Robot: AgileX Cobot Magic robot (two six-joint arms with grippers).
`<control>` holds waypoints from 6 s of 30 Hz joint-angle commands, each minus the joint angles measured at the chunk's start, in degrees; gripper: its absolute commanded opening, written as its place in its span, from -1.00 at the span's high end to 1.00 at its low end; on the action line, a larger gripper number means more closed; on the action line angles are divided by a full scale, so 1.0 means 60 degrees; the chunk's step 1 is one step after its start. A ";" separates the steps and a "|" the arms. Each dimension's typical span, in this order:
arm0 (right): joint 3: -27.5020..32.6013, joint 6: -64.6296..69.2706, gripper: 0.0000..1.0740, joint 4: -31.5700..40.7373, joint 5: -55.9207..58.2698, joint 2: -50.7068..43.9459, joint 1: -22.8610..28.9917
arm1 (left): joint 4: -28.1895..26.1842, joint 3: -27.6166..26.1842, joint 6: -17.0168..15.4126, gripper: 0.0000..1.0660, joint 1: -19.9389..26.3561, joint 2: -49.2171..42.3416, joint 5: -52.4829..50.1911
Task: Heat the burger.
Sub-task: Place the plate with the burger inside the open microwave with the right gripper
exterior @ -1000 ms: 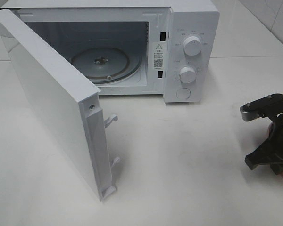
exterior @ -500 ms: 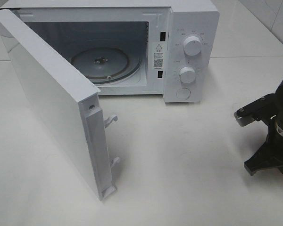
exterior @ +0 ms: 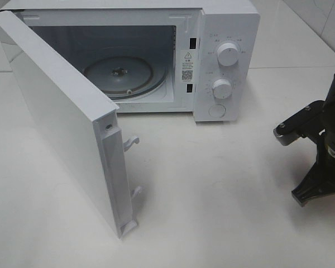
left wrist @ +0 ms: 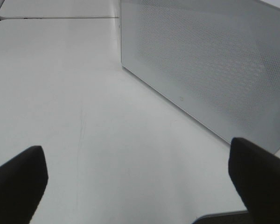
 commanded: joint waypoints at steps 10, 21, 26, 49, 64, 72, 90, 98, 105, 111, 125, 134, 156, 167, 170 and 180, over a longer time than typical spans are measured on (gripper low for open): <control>0.0019 0.0048 1.00 -0.0477 0.1337 -0.0974 0.0888 | -0.0048 0.0010 -0.0010 -0.83 0.0029 -0.0143 -0.0124; 0.0029 -0.0344 1.00 -0.0229 0.1814 -0.1748 0.1872 | -0.0048 0.0010 -0.0010 -0.83 0.0029 -0.0143 -0.0124; 0.0029 -0.0554 1.00 -0.0210 0.2072 -0.1891 0.2435 | -0.0048 0.0010 -0.0010 -0.83 0.0029 -0.0143 -0.0124; 0.0029 -0.2129 1.00 0.0010 0.2024 -0.2149 0.4985 | -0.0048 0.0010 -0.0010 -0.83 0.0029 -0.0143 -0.0124; 0.0029 -0.4058 1.00 -0.0010 0.1108 -0.2149 0.5978 | -0.0048 0.0010 -0.0010 -0.83 0.0029 -0.0143 -0.0124; 0.0029 -0.5386 1.00 -0.0019 0.0477 -0.2187 0.5978 | -0.0048 0.0010 -0.0010 -0.83 0.0029 -0.0143 -0.0124; 0.0029 -0.6465 1.00 -0.0143 -0.0420 -0.2502 0.5930 | -0.0048 0.0010 -0.0010 -0.83 0.0029 -0.0143 -0.0124; 0.0029 -0.8537 1.00 0.0181 -0.0812 -0.2511 0.4918 | -0.0048 0.0010 -0.0010 -0.83 0.0029 -0.0143 -0.0124; 0.0029 -1.0371 1.00 0.0525 -0.1690 -0.2511 0.4316 | -0.0048 0.0010 -0.0010 -0.83 0.0029 -0.0143 -0.0124; 0.0029 -1.2023 1.00 0.1308 -0.2521 -0.2511 0.3772 | -0.0048 0.0010 -0.0010 -0.83 0.0029 -0.0143 -0.0124; 0.0019 -1.6969 1.00 0.4183 -0.3676 -0.2511 0.2034 | -0.0048 0.0010 -0.0010 -0.83 0.0029 -0.0143 -0.0124; 0.0019 -1.9843 1.00 0.5940 -0.3648 -0.2511 0.1232 | -0.0048 0.0010 -0.0010 -0.83 0.0029 -0.0143 -0.0124; -0.0010 -2.1343 1.00 0.7238 -0.3524 -0.2511 0.0984 | -0.0048 0.0010 -0.0010 -0.83 0.0029 -0.0143 -0.0124; -0.1022 -2.1228 1.00 0.7181 -0.2855 -0.1967 0.1203 | -0.0048 0.0010 -0.0010 -0.83 0.0029 -0.0143 -0.0124; -0.1299 -2.1199 1.00 0.7172 -0.2741 -0.1709 0.1203 | -0.0048 0.0010 -0.0010 -0.83 0.0029 -0.0143 -0.0124; -0.2015 -2.0923 1.00 0.6799 -0.2597 -0.1232 0.1280 | -0.0048 0.0010 -0.0010 -0.83 0.0029 -0.0143 -0.0124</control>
